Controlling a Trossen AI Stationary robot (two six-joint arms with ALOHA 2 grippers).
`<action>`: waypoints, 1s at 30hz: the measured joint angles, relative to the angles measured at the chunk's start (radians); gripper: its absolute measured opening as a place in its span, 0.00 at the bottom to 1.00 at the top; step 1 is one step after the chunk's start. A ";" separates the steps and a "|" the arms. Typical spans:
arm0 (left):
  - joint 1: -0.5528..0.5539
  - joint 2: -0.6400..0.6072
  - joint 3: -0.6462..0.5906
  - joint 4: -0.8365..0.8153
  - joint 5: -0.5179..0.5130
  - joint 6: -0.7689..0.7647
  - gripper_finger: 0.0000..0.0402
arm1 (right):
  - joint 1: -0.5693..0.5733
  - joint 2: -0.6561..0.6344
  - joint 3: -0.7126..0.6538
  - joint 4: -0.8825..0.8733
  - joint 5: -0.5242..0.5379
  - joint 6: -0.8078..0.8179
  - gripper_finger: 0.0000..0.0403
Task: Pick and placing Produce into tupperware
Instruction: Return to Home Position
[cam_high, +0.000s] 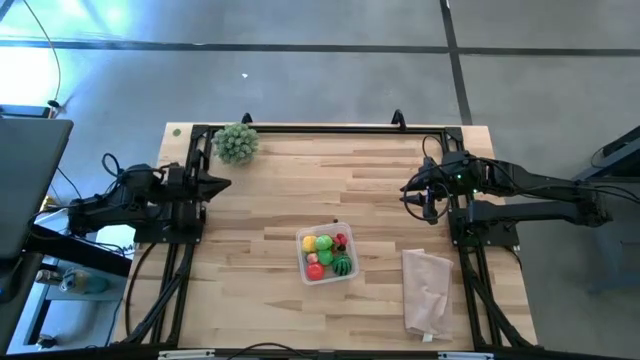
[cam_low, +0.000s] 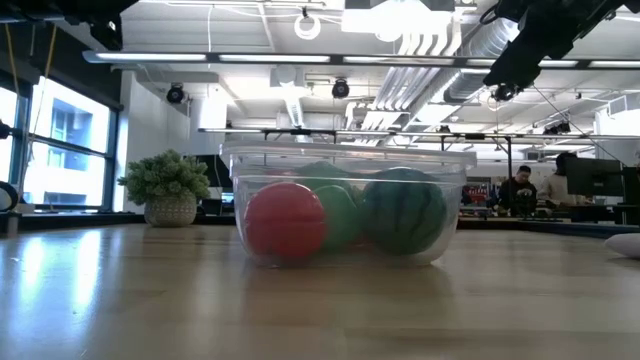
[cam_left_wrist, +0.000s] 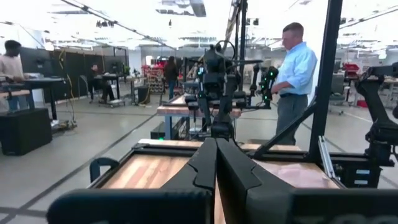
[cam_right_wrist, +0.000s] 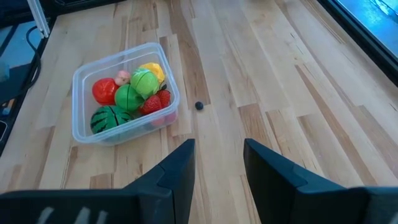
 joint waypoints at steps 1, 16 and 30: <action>0.000 0.001 0.000 -0.006 0.000 0.003 0.00 | 0.000 0.000 0.000 0.000 0.000 0.000 0.32; 0.000 -0.060 -0.013 -0.028 0.003 0.008 0.00 | 0.000 0.000 0.000 0.000 0.000 0.000 0.32; -0.001 -0.060 -0.252 0.211 0.052 -0.033 0.00 | 0.000 0.000 0.000 0.000 0.000 0.000 0.32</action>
